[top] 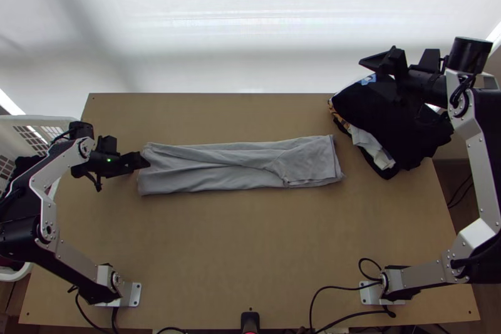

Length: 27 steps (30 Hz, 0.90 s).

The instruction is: Fold the t-shirt

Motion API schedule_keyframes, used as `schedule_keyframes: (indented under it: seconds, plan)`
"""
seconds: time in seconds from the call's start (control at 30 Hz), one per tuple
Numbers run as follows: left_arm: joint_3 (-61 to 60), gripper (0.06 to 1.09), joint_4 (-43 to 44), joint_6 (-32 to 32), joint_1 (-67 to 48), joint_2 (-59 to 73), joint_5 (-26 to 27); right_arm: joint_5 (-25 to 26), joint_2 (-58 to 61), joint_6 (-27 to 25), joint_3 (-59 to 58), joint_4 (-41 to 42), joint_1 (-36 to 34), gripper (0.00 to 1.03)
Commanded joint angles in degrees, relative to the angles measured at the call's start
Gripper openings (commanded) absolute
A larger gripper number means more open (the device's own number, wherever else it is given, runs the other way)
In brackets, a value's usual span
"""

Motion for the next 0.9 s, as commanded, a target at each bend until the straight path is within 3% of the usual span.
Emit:
schedule_keyframes:
  seconds: [0.0, 0.27, 0.3, 0.33, 0.37, 0.4, 0.43, 0.63, 0.87]
  plan:
    - [-0.93, 1.04, -0.51, -1.96, -3.51, 1.88, -0.19, -0.85, 0.0, 1.35, 1.91, -0.52, -0.2, 0.98]
    - [-1.01, 1.02, 1.07, -6.97, -9.75, 1.97, 0.25, -0.85, 0.18, 1.88, 2.79, -0.52, -0.11, 0.98]
    - [-0.93, 0.94, 1.07, -7.59, -9.66, 1.97, 0.25, -0.94, 0.18, 1.97, 2.88, -0.52, -0.11, 0.98]
    - [-0.84, 0.78, 1.16, -7.94, -9.22, 1.88, 0.25, -0.85, 0.26, 2.06, 3.06, -0.52, -0.11, 0.98]
    - [-0.93, 0.53, 1.77, -8.2, -8.61, 1.53, 0.25, -0.85, 0.26, 2.06, 3.14, -0.52, -0.11, 0.98]
    - [-0.93, 0.2, 2.92, -8.73, -7.91, 0.92, 0.16, -0.94, 0.26, 2.06, 3.14, -0.52, -0.2, 0.98]
    - [-0.75, 0.1, 3.97, -9.17, -7.12, 0.48, -0.28, -0.85, 0.26, 2.06, 3.14, -0.52, -0.2, 0.98]
    - [4.35, 0.09, -0.25, -6.0, 1.41, -0.75, -0.45, -0.94, 0.35, 2.06, 2.79, -0.52, -0.38, 0.98]
    - [12.52, 0.09, -8.6, 3.58, 13.8, 1.53, -0.45, -0.94, 0.26, 1.79, 1.74, -0.52, -0.38, 0.98]
